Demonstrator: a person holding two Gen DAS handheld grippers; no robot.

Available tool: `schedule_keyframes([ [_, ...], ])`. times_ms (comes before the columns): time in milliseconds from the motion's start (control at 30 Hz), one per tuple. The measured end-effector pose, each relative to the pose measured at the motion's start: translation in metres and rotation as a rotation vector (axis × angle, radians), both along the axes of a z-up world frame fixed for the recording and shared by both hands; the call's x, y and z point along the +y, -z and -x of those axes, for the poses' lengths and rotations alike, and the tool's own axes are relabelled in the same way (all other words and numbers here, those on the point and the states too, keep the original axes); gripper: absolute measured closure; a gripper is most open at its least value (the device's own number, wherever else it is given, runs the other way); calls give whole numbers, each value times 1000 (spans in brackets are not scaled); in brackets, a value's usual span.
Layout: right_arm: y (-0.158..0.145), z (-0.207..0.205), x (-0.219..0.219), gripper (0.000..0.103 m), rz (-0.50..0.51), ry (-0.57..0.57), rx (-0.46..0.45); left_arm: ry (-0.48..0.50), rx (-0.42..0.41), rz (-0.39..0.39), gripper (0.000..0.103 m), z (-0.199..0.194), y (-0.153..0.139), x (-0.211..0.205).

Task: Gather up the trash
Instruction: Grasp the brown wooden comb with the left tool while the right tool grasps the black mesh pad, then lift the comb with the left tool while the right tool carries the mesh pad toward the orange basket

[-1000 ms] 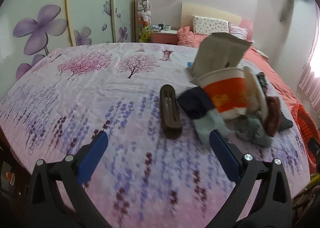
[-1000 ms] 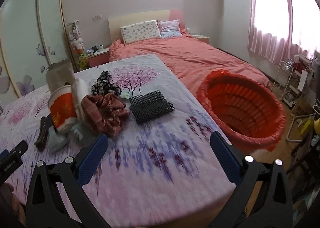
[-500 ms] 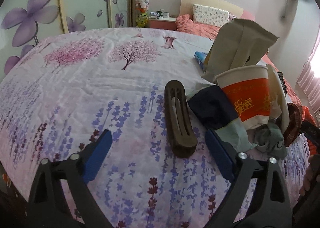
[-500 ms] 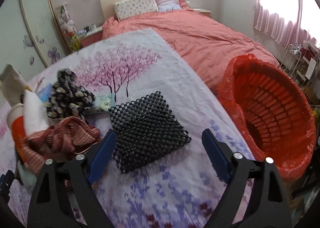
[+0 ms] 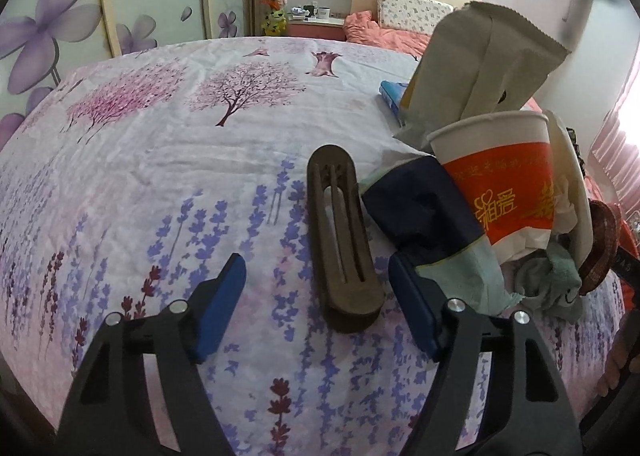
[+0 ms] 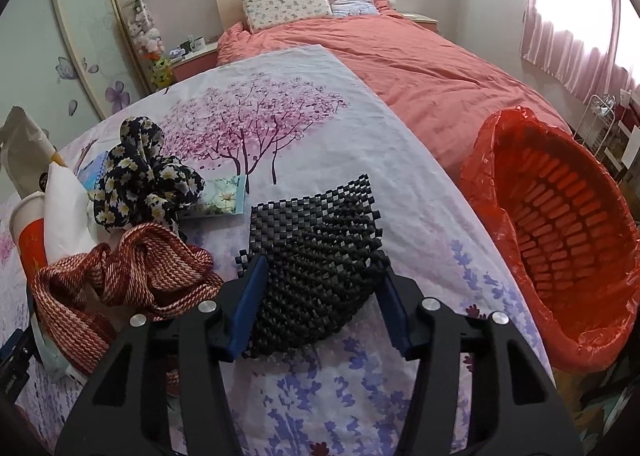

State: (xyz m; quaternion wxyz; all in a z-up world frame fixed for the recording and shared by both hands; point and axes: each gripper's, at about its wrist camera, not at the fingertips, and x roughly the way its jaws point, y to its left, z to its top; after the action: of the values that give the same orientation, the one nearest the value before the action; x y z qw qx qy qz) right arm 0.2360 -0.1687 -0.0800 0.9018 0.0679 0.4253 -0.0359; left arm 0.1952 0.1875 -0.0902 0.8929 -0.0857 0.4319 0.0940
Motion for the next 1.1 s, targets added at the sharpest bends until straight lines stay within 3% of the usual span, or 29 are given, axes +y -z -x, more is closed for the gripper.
schedule_keyframes([
  [200,1,-2,-2,54,-4,-4,-4,-17,3,-42,48,-5,0,-6],
  [433,2,-1,-3,54,-5,-5,-6,0,5,-47,50,-12,-1,-13],
  [567,1,-1,0,69,-21,-34,-11,8,2,-49,70,-17,-2,-10],
  [633,1,-2,3,82,-30,-62,-15,22,-5,-27,70,-18,-3,-6],
  [733,1,-3,7,88,-26,-77,-17,38,-17,-7,70,-17,-2,-2],
  [933,4,-4,-4,90,-100,-77,-20,42,-19,26,70,-22,-3,11],
  [1100,5,-11,-5,90,-101,-63,-22,37,-9,26,70,-36,-2,21],
])
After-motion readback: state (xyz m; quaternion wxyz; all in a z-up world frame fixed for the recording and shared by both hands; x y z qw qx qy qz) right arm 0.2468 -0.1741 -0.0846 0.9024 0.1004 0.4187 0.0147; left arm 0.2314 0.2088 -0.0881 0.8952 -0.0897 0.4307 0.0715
